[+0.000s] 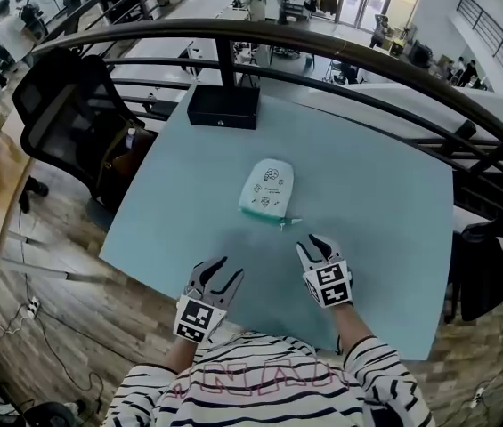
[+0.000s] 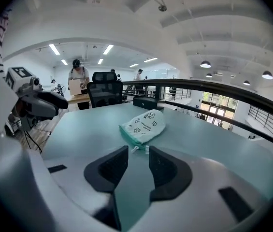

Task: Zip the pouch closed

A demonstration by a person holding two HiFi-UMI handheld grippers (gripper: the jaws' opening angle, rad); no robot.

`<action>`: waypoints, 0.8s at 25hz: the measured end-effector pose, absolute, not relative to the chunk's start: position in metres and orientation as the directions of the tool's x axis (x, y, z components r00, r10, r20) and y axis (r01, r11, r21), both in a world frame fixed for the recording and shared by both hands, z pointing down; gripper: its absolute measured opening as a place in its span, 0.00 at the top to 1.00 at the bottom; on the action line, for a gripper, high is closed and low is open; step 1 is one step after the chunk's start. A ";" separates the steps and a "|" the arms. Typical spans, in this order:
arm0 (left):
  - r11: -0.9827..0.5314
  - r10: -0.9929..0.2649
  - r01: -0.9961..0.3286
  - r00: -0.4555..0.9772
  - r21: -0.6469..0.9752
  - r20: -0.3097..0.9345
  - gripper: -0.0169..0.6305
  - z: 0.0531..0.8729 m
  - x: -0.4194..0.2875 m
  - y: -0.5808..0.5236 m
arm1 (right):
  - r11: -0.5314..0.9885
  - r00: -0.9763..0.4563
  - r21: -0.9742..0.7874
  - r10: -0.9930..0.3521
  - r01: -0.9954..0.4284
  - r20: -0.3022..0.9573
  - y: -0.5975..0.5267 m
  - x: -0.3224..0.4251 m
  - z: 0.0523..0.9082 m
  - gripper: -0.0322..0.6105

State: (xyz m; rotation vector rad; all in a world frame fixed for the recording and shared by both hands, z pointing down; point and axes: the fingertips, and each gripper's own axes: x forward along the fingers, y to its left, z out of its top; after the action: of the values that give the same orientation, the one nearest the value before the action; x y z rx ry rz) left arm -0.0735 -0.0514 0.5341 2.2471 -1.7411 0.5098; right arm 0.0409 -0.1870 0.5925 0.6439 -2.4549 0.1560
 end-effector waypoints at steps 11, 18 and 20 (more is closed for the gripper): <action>-0.283 -0.833 -0.959 0.233 -0.023 0.502 0.73 0.563 -0.065 -0.085 | 0.926 -0.752 0.048 -0.333 -0.374 0.569 -0.245 0.020 0.639 0.74; -0.328 -0.805 -0.945 0.284 0.009 0.520 0.73 0.572 -0.066 -0.092 | 0.976 -0.726 0.162 -0.215 -0.144 0.653 -0.248 -0.001 0.660 0.74; -0.353 -0.796 -0.936 0.303 0.005 0.524 0.73 0.572 -0.069 -0.092 | 0.979 -0.708 0.175 -0.200 -0.109 0.677 -0.246 -0.004 0.665 0.74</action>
State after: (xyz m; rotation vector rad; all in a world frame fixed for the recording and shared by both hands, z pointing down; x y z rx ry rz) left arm -0.0691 -0.0922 0.5723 2.2656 -1.5651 0.6374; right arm -0.0041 -0.2461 0.6652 0.2149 -2.3628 -0.1561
